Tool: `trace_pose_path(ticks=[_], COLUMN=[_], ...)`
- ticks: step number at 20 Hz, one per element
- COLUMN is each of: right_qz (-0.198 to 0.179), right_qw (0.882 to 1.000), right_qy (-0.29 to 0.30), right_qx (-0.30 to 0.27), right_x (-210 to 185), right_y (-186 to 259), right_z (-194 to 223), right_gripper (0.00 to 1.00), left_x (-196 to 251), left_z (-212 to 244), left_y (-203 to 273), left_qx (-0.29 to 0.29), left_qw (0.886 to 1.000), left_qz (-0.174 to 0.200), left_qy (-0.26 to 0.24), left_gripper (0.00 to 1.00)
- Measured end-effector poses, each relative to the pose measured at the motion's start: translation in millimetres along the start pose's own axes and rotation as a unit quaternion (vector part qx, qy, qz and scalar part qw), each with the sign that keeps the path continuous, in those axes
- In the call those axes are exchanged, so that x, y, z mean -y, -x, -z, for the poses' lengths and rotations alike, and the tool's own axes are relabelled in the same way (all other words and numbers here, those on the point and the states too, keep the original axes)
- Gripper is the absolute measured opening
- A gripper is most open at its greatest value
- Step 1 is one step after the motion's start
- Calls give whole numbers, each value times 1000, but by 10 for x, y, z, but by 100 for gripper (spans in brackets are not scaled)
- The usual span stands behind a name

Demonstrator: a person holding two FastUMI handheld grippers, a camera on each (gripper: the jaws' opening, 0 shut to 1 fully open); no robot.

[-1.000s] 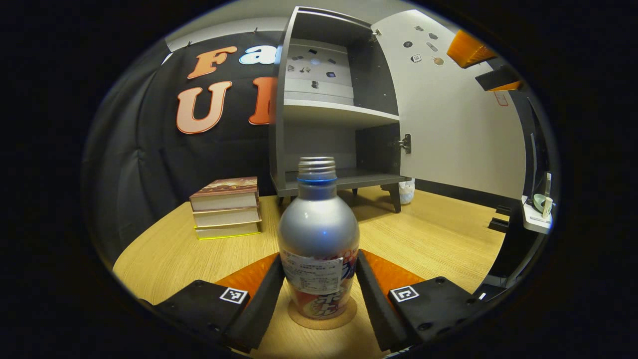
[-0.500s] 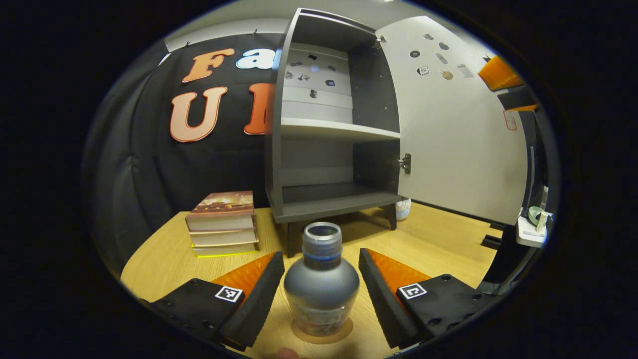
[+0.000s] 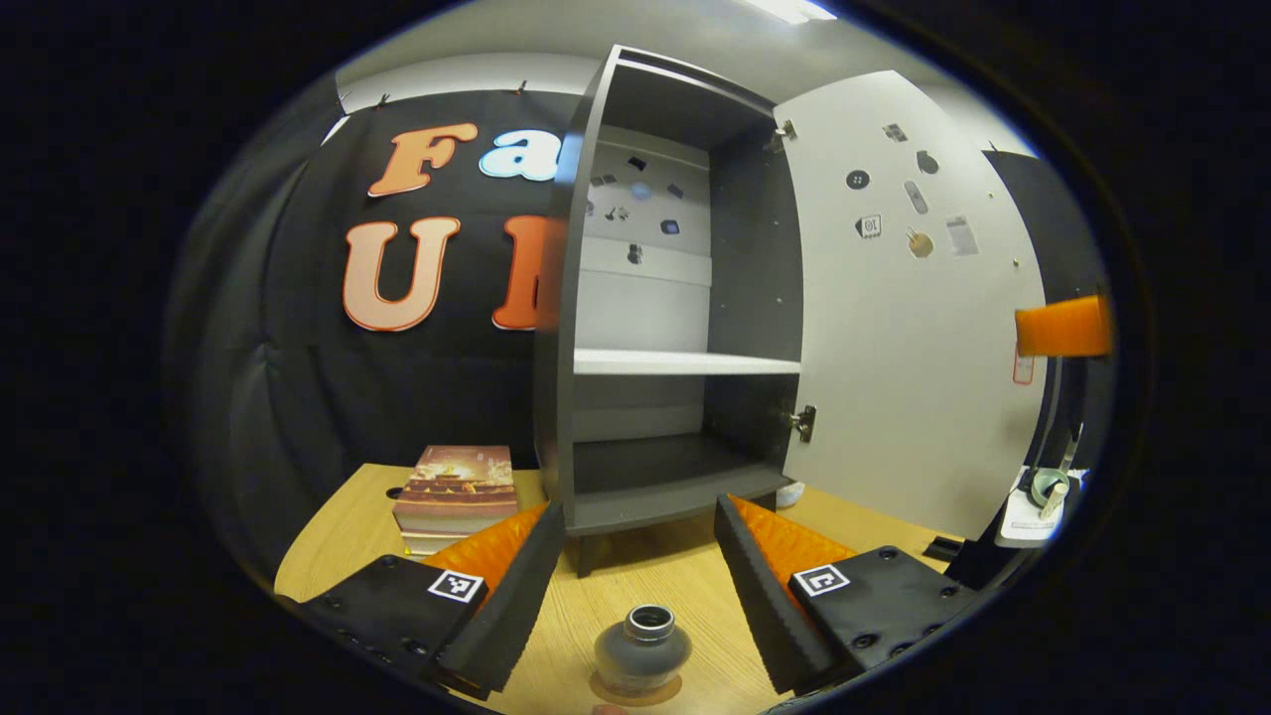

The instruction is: Open the cabinet door with the right hand, grasp the bottle in the cabinet with the left hand and place it on the coaster, then close the cabinet door with the right hand.

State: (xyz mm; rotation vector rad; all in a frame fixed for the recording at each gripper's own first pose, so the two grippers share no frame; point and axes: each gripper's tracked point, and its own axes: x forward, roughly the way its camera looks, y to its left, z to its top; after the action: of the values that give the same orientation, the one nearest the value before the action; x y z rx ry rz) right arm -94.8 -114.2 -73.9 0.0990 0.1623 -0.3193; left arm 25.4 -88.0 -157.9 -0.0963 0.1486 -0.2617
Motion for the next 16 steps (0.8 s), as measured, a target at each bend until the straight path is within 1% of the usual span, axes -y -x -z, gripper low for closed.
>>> trace_pose_path(ticks=[2, 6, 7, 8, 9, 10, 13, 15, 16], right_qz=[-6, -14, -13, -12, -12, -10, 8, 35, 50], right_qw=[1000, 1000, 999, 999, 999, 999, 999, 998, 997], right_qy=[7, 11, 13, 13, 12, 10, 0, -5, -4], right_qx=[9, 26, 28, 30, 32, 35, 46, 56, 59], right_x=[82, 268, 309, 361, 412, 471, 775, 1090, 1261], right_y=[34, 66, 59, 65, 81, 103, 158, 211, 237], right_z=[-84, -226, -232, -238, -247, -264, -325, -397, -407], right_gripper=[93, 93, 93, 93, 93, 93, 93, 93, 93], left_x=[54, 125, 169, 213, 256, 314, 460, 515, 535], left_z=[-203, -546, -624, -712, -803, -884, -1031, -1083, -1084], left_y=[20, 89, 105, 124, 141, 167, 217, 251, 253], left_qx=[6, 13, 16, 22, 30, 36, 46, 49, 48], left_qw=[1000, 1000, 999, 999, 999, 999, 999, 998, 999], left_qz=[-4, -22, -23, -24, -24, -23, -19, -19, -20], left_qy=[4, -11, -15, -19, -22, -25, -20, -17, -16], left_gripper=[98, 98, 99, 98, 99, 97, 97, 97, 99])
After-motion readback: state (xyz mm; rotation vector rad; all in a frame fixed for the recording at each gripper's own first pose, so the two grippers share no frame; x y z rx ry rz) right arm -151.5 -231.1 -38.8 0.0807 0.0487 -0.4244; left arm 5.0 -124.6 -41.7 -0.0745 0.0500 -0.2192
